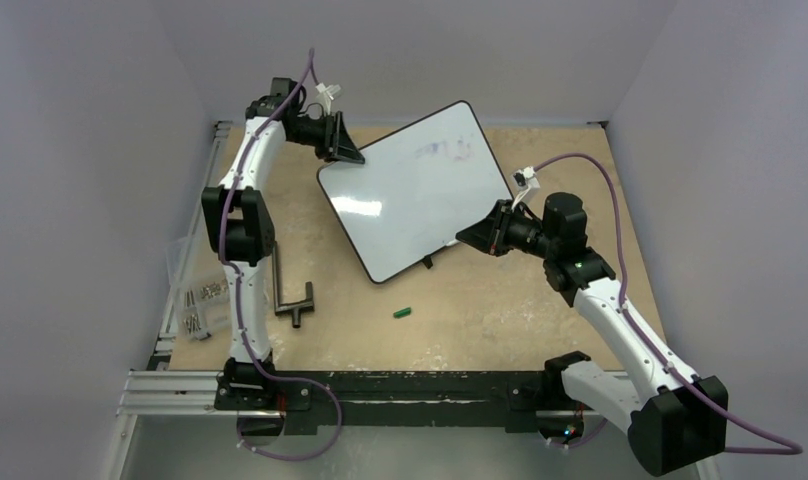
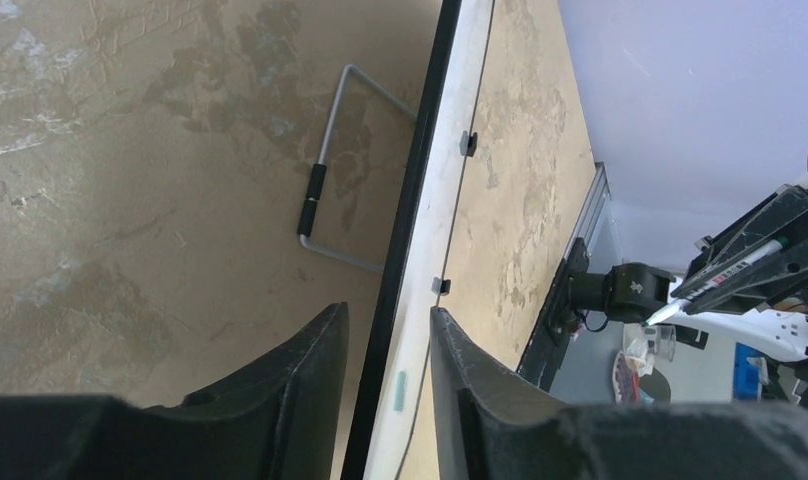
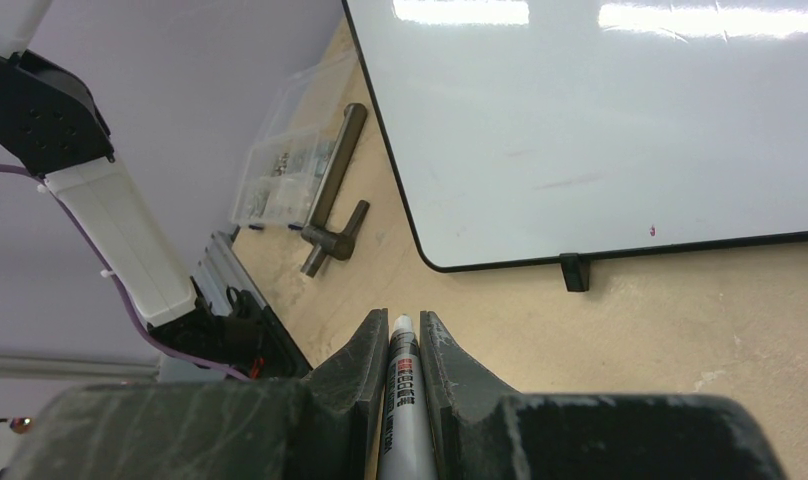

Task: Write a sentence on the whiteboard
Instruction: Pick up the whiteboard from the whiteboard stand.

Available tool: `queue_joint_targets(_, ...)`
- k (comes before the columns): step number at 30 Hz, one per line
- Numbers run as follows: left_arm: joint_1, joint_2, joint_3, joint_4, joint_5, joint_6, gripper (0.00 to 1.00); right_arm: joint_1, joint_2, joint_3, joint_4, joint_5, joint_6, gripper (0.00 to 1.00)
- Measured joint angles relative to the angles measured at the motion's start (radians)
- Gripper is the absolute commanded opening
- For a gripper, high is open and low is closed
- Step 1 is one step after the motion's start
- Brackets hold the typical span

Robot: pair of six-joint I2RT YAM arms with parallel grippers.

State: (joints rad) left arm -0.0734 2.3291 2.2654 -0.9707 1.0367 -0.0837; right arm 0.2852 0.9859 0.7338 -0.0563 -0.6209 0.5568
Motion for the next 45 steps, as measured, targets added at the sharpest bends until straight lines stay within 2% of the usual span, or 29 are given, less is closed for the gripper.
queue_joint_targets(8,-0.002,0.003,0.0,-0.002,0.002,0.001,0.14,0.0,0.0,-0.003,0.002,0.0,0.0,0.0)
queue_joint_targets(11,-0.002,0.003,0.003,-0.002,0.033,0.001,0.0,0.0,0.0,-0.005,0.003,0.0,0.001,0.0)
queue_joint_targets(20,-0.008,0.001,0.006,-0.002,0.085,0.018,0.0,0.0,0.0,-0.006,0.005,0.0,0.001,0.0)
queue_joint_targets(35,-0.048,-0.135,-0.079,-0.032,0.047,0.193,0.0,0.0,0.0,-0.008,0.056,-0.008,0.004,0.0)
queue_joint_targets(45,-0.087,-0.339,-0.291,0.076,-0.06,0.194,0.0,0.0,0.002,-0.051,0.152,-0.027,0.011,0.0)
